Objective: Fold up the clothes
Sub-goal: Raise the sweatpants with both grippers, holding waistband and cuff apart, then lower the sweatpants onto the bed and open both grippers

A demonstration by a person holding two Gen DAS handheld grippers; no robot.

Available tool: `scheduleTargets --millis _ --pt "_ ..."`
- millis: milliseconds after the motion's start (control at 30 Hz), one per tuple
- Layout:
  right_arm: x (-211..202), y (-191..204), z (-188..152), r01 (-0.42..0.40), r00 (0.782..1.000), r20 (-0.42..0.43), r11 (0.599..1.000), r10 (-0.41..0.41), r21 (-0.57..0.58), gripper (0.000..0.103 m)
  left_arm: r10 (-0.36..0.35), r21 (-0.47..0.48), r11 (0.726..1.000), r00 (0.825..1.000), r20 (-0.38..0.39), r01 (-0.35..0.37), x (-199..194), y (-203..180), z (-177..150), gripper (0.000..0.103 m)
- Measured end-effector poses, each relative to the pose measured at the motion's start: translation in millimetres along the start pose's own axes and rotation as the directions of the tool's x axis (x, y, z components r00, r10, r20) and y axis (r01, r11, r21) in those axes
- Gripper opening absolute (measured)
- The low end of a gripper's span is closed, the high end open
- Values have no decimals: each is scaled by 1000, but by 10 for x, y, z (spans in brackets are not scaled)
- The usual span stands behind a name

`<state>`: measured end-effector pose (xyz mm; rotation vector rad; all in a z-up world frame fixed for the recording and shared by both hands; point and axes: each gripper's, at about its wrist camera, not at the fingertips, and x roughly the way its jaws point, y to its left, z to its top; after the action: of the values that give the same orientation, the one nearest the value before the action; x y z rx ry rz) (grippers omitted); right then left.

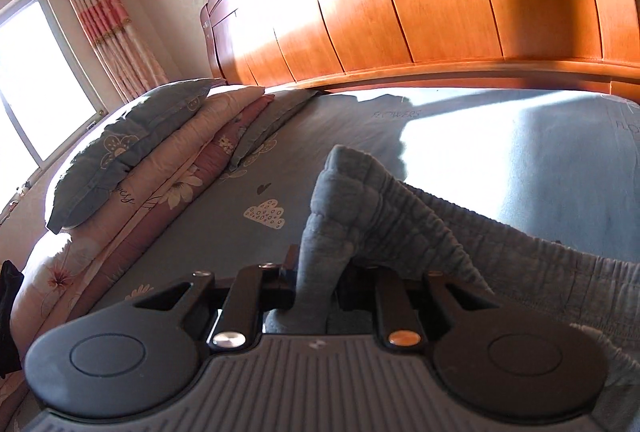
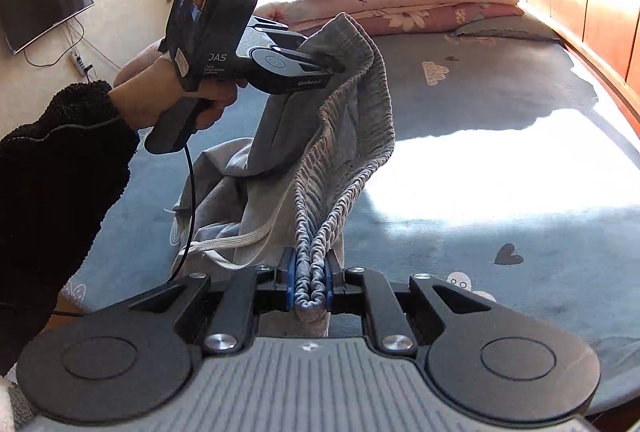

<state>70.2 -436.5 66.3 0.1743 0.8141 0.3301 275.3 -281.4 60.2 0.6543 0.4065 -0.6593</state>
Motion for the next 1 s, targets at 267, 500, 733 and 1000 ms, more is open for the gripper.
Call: scheduleTargets --millis 267,500,733,1000 --pt "194 -844 -337 85 996 -43 976 -78 203 16 -125 31 991 989 -73 127 864 -635 336 17" --pt "515 -1191 -650 300 953 -77 945 -292 129 24 -170 77 980 972 -164 184 1408 -1101 51 18" --pt "870 -1253 -490 231 973 -17 971 -230 68 42 -186 60 978 963 -193 200 1655 -1205 140 17" --pt "1134 -1407 -646 173 985 -46 977 -168 125 15 -171 80 979 968 -184 188 1679 -1210 75 18"
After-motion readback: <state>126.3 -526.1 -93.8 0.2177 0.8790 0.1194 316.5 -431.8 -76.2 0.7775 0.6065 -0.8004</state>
